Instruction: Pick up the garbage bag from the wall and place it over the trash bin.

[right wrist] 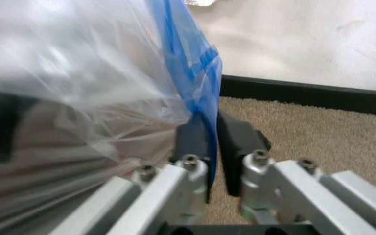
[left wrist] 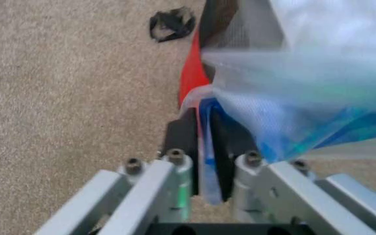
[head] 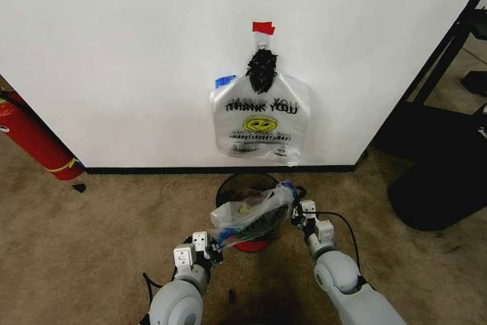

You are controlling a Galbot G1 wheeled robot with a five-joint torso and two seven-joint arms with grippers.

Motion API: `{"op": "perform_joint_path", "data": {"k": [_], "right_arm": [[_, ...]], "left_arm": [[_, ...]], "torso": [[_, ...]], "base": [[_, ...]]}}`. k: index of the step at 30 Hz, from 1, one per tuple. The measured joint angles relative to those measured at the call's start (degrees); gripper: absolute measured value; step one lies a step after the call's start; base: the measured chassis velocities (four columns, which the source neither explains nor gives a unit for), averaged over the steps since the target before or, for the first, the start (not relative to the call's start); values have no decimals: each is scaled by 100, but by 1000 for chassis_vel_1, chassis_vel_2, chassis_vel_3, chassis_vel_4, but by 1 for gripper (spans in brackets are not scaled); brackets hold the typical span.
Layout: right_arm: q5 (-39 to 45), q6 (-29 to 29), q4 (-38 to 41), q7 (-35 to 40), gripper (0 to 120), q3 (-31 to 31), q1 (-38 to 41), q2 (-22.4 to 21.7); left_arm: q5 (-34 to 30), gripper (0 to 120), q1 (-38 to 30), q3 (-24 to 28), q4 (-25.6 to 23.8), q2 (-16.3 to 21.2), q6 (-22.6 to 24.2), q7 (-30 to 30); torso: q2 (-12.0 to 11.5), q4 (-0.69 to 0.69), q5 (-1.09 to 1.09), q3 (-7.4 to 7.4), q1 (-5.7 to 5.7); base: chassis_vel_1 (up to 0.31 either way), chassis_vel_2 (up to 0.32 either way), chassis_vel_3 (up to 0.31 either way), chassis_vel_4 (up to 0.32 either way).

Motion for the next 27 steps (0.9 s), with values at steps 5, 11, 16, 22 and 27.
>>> {"op": "perform_joint_path", "data": {"k": [5, 11, 16, 22, 27], "right_arm": [[-50, 178, 345, -71, 28, 195, -394, -76], [-248, 452, 711, -196, 50, 595, -933, -122], [-428, 722, 1064, -319, 67, 1025, -1405, -103], [-560, 1378, 1537, -496, 88, 1660, -2059, 107], [-236, 2001, 1987, -617, 100, 1988, -2667, 399]], "left_arm": [[275, 34, 512, -130, -515, 116, 6, 118], [489, 56, 1003, -191, -1079, 213, 29, 142], [594, 73, 1218, -177, -1372, 330, 74, 181], [558, 94, 1471, -409, -1867, 196, 418, 105], [1226, 100, 1730, -526, -2120, 186, -150, 415]], "torso": [[1, 0, 0, 0, 0], [1, 3, 2, 0, 0], [2, -2, 1, 0, 0], [2, 0, -1, 0, -1], [2, 0, 0, 0, -1]], "base": [[0, 0, 0, 0], [0, 0, 0, 0], [0, 0, 0, 0], [0, 0, 0, 0], [0, 0, 0, 0]]}}
